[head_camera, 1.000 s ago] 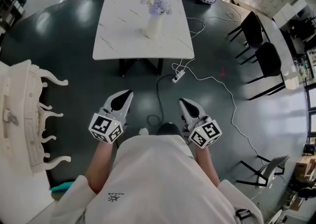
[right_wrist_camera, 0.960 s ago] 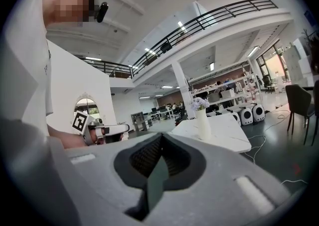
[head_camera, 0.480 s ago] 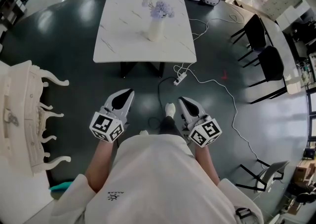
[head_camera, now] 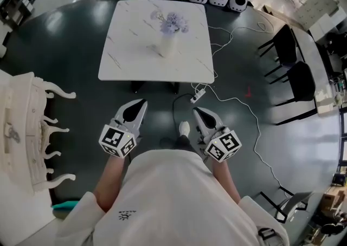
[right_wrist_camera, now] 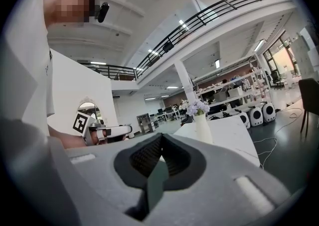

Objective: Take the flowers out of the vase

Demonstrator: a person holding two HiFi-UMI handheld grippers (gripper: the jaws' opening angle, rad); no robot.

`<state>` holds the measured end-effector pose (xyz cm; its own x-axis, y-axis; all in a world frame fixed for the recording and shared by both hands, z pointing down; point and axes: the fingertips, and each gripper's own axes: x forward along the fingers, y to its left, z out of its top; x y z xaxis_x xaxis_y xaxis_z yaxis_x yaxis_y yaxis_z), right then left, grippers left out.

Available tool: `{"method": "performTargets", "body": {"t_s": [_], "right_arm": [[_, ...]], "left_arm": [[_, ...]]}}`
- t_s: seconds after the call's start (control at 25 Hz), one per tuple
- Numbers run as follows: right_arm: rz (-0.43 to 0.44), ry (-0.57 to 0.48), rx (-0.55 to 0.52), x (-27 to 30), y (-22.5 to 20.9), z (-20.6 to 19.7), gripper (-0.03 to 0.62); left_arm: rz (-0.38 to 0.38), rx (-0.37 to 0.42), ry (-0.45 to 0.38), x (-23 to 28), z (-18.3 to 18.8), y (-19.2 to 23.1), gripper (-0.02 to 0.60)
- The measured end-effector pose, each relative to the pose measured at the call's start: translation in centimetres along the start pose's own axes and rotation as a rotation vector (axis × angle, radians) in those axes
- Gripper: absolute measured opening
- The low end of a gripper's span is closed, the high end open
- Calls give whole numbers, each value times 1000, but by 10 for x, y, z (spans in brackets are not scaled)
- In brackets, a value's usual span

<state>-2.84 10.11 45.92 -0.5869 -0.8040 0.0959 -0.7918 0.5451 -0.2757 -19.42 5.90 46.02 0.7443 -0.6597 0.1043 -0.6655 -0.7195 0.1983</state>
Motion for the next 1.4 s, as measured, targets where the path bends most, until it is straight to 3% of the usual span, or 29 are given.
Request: {"method": "performTargets", "body": {"t_s": [0.84,1.4], "right_arm": [[176,24,18,40,-152,57,0],[270,48,46,42,-223,61,0]], "left_arm": [[139,5,0,164,27,-6,-11],[242,36,13,221,31,-9,-11]]}}
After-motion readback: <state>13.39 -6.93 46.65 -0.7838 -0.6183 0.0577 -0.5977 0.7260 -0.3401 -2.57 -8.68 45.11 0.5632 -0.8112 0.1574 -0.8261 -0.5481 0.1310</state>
